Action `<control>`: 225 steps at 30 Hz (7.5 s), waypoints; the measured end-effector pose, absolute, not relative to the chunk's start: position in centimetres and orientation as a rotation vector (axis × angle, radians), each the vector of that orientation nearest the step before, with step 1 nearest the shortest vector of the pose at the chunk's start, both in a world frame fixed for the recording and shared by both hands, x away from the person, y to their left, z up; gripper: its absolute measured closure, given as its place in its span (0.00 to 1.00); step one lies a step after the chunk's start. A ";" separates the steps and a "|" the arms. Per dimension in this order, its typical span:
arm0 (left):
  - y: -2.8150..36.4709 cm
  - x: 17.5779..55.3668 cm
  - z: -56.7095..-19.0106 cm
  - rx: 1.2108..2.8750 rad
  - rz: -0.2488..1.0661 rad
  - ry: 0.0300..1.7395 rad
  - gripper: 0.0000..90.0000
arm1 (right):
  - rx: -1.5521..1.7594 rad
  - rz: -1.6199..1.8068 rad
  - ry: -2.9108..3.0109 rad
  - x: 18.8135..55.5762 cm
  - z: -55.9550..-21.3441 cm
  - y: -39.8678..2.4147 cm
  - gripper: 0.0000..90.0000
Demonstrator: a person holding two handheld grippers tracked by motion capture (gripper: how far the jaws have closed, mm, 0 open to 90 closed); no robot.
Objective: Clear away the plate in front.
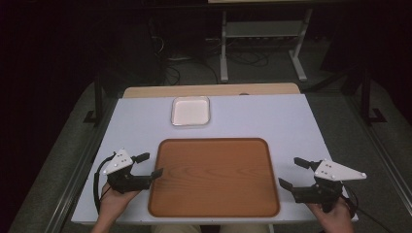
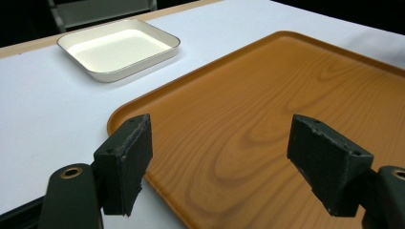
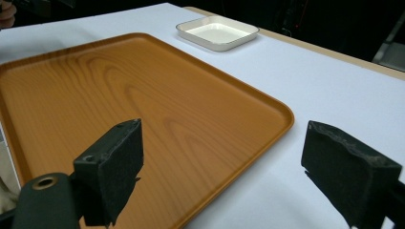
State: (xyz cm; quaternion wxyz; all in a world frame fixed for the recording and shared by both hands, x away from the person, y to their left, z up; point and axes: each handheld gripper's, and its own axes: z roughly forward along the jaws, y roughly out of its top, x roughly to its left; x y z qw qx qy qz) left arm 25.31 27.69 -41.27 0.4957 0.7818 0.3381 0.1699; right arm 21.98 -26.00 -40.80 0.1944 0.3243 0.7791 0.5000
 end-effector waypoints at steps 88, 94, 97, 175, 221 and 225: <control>25.9 44.3 -38.6 1.979 0.229 1.132 0.37 | 0.951 1.447 2.164 22.6 -41.0 -26.8 0.15; 25.9 46.6 -37.8 2.013 0.237 1.178 0.37 | 0.954 1.439 2.168 22.8 -41.1 -26.7 0.15; 25.7 47.4 -37.4 2.028 0.243 1.189 0.37 | 0.963 1.444 2.163 22.8 -41.1 -26.8 0.15; 24.6 52.1 -45.1 1.791 0.089 1.582 0.99 | 0.990 1.469 2.152 22.6 -41.3 -27.4 0.15; 26.8 46.3 -37.8 1.713 0.101 1.383 0.99 | 0.979 1.495 2.151 22.3 -41.1 -26.9 0.15; 26.8 45.8 -37.6 1.710 0.095 1.370 0.99 | 0.975 1.492 2.147 22.2 -41.0 -26.9 0.15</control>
